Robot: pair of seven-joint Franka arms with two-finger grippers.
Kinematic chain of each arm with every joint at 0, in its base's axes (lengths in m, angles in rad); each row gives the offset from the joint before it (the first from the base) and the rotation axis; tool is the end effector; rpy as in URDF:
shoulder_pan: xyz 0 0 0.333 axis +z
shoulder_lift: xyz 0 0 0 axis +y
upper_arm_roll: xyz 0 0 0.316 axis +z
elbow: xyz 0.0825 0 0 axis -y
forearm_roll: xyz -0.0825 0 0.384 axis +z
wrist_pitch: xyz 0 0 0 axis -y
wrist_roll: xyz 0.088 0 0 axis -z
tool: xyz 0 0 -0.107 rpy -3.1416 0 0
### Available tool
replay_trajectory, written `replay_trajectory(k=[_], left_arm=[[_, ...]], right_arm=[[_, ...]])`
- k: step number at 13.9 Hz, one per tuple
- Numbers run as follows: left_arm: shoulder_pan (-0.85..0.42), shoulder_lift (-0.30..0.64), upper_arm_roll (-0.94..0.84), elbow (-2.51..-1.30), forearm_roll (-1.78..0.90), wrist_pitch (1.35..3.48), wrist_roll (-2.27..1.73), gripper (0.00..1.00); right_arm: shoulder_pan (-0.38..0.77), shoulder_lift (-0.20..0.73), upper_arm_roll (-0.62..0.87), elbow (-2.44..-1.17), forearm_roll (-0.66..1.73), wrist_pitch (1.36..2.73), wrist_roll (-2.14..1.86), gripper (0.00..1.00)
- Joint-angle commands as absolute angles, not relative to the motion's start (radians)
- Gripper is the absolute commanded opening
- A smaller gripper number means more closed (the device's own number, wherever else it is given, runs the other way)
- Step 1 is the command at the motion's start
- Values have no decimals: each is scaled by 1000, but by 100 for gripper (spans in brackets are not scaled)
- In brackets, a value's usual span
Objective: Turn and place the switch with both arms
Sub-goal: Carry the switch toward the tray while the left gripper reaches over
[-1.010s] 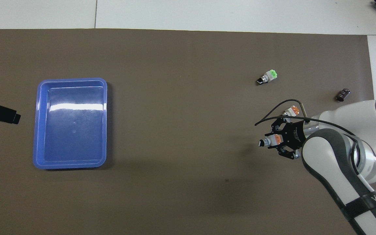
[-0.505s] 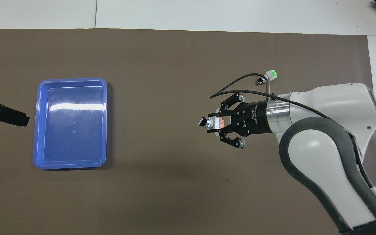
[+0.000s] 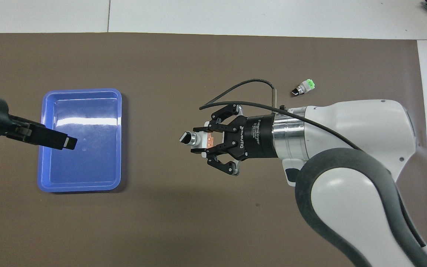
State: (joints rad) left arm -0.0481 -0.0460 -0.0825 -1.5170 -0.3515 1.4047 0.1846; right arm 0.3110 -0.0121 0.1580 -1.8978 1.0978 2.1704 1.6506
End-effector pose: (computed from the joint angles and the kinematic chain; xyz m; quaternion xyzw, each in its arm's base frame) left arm 0.5118 -0.1102 0.6673 0.9686 -0.1773 -0.0281 0.1723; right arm 0.5109 0.2979 0.5514 -0.5734 0.6619 0.3484 0.3342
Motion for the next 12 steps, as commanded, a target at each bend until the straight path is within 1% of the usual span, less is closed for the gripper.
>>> replay_trajectory(k=[1, 3, 4, 5, 9, 10, 11, 12], left_arm=[[-52, -80, -81, -1562, -471, 1407, 207, 68], [-64, -101, -101, -1604, -514, 1405, 233, 55], [-66, -106, -104, -1611, -532, 1404, 253, 49], [-69, -106, -106, -1609, -546, 1411, 277, 47], [-89, -115, -123, -1635, -613, 1452, 353, 48], [-90, -123, -127, -1656, -627, 1483, 363, 47], [-95, -121, -143, -1652, -627, 1514, 389, 47], [-95, -121, -162, -1655, -626, 1538, 408, 47]], right_arm=[[336, -3, 207, -1899, 1141, 2300, 1646, 0], [379, -3, 209, -1911, 1143, 2377, 1664, 0], [382, -2, 209, -1911, 1143, 2390, 1681, 0], [385, -2, 209, -1911, 1143, 2394, 1684, 0], [394, 3, 212, -1911, 1163, 2410, 1684, 0], [426, 5, 210, -1914, 1163, 2442, 1684, 0], [439, 6, 212, -1919, 1163, 2480, 1683, 0], [442, 8, 212, -1917, 1163, 2487, 1683, 0]])
